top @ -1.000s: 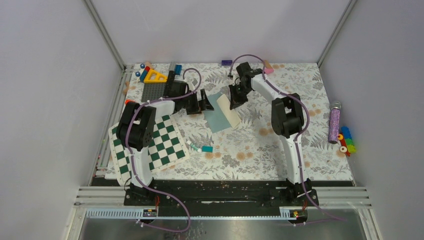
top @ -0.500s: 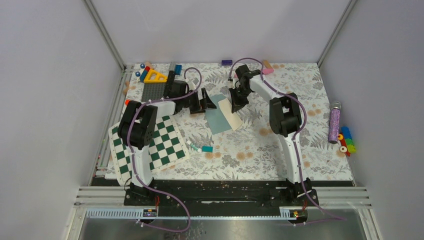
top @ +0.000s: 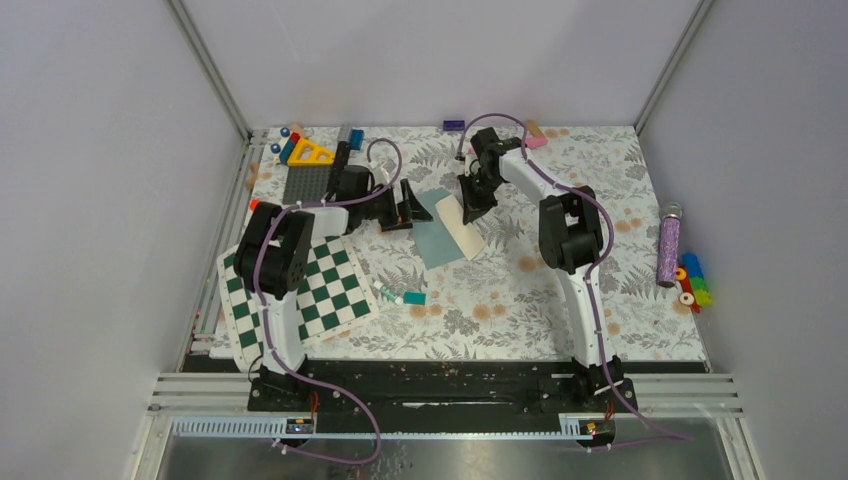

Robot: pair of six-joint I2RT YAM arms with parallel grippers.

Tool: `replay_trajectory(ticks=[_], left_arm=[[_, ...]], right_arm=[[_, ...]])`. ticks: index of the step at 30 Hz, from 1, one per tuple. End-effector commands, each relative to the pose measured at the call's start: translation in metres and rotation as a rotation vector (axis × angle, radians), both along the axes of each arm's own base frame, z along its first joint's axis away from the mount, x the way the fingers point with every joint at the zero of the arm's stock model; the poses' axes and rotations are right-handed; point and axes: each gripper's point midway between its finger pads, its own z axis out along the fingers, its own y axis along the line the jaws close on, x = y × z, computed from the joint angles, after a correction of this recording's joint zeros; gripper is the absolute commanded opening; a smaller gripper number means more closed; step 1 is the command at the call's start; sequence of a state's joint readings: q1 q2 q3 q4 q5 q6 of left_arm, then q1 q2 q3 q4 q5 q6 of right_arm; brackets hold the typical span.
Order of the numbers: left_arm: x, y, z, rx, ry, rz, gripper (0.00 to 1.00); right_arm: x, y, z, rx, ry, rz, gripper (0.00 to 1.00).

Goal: Place the letter into the envelope and seal it
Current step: Place the letter in the envelope.

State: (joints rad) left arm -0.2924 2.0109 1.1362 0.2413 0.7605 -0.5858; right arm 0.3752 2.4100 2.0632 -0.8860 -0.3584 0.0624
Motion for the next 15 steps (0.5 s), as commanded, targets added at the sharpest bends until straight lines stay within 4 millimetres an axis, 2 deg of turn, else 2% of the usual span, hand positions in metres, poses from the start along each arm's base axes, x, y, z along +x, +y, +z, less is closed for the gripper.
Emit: replay_trajectory(ticks=[1,4,6,9,15], left_arm=[[0.034,0.029,0.031,0.055,-0.125,0.112,0.99],[0.05,0.041,0.037,0.117,-0.132,0.152,0.99],[0.056,0.053,0.027,0.227,-0.089,0.193,0.99],[0.053,0.059,0.014,0.277,-0.043,0.217,0.99],[0.053,0.044,-0.006,0.291,0.007,0.2,0.99]], right_arm=[[-0.001,0.005,0.014,0.007,-0.021,0.026,0.0],[-0.003,0.005,0.014,0.01,-0.014,0.021,0.0],[-0.004,0.004,0.012,0.007,-0.005,0.015,0.0],[-0.006,0.003,0.007,0.01,0.008,0.008,0.0],[-0.01,0.013,0.013,0.107,0.03,-0.004,0.0]])
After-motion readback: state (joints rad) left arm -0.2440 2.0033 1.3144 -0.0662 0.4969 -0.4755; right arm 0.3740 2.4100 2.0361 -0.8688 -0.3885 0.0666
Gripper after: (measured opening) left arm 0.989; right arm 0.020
